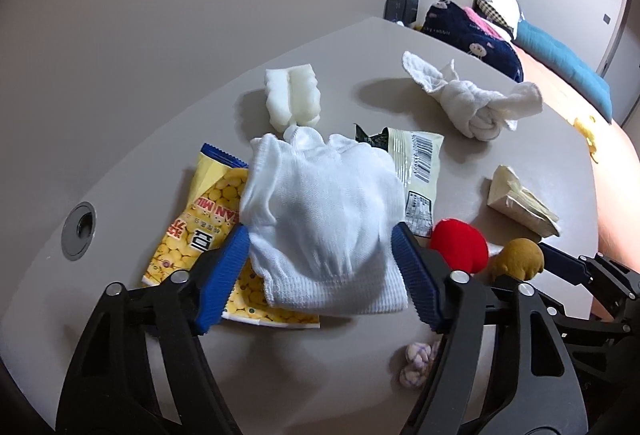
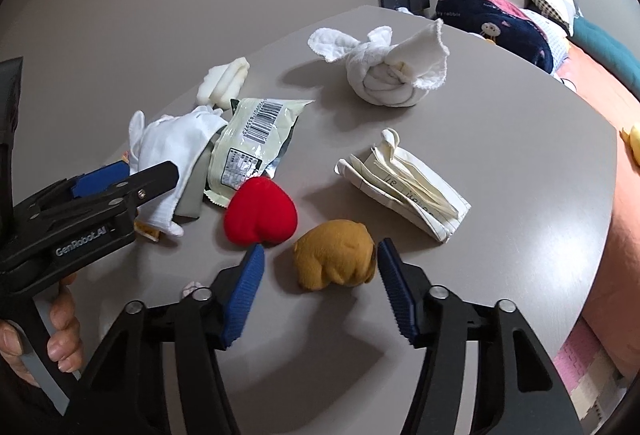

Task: Collect trash
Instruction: 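Grasp the white knitted cap with the left tool while the right tool grasps the brown fuzzy plush, then carry the cap and plush in both tools over the black trash bin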

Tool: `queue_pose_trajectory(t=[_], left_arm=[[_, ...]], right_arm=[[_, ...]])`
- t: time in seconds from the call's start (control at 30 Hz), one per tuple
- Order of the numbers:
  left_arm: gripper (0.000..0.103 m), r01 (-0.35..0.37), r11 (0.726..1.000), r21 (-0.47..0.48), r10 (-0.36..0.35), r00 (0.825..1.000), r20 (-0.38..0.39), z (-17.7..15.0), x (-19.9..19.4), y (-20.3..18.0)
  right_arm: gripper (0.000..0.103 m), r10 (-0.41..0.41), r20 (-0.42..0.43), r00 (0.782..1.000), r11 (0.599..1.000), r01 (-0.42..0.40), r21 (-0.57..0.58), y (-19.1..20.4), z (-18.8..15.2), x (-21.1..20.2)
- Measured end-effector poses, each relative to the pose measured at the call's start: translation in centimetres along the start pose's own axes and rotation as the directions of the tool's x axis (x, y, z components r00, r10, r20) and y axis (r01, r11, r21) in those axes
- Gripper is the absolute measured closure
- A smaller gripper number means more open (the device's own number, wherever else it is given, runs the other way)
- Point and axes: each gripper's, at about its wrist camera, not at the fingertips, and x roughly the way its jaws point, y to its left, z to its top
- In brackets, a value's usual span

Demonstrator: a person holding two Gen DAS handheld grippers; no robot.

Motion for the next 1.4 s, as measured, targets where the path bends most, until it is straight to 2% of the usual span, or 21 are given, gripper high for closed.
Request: queue_pose_trajectory(t=[0.1, 0.23, 0.37, 0.47, 0.67, 0.77, 1.07, 1.4], left_arm=[[0.043, 0.005, 1.0, -0.005, -0.005, 1.0, -0.008, 0.1, 0.4, 0.0], [0.051, 0.017, 1.0, -0.008, -0.017, 1.0, -0.014, -0.1, 0.5, -0.1], [0.071, 0.034, 0.999, -0.027, -0.035, 0.999, -0.021, 0.0, 0.2, 0.0], [0.077, 0.057, 0.997, -0.053, -0.059, 0.998, -0.025, 0.2, -0.2, 0.6], [0.083, 0.124, 0.984, -0.126, -0.126, 0.992, -0.005, 0.8, -1.7, 2.3], [0.086, 0.123, 0.982, -0.143, -0.123, 0.992, 0.011, 1.1, -2.4, 2.9], [0.089, 0.102, 0.99, -0.098, -0.096, 0.993, 0.065, 1.3, -4.4, 1.6], [0.089, 0.142, 0.988, -0.051, -0.137, 0.986, 0.09, 1.7, -5.8, -2.2]], right_arm=[[0.055, 0.008, -0.01, 1.0, 1.0, -0.008, -0.007, -0.1, 0.0, 0.3], [0.055, 0.013, -0.005, 1.0, 1.0, -0.013, -0.01, -0.2, 0.0, 0.3], [0.055, 0.021, -0.006, 1.0, 1.0, -0.021, -0.002, -0.3, 0.0, 0.2], [0.056, 0.034, -0.002, 0.999, 0.999, -0.034, 0.007, -0.3, 0.0, -0.1], [0.056, 0.046, 0.006, 0.999, 0.999, -0.046, 0.013, -0.1, 0.2, -0.7], [0.056, 0.048, 0.017, 0.999, 0.999, -0.049, 0.013, 0.0, 0.3, -1.2], [0.056, 0.039, 0.061, 0.997, 0.999, -0.04, 0.016, -0.4, 0.9, -3.3], [0.056, -0.002, 0.131, 0.991, 0.999, -0.005, 0.047, -3.2, 1.7, -7.3]])
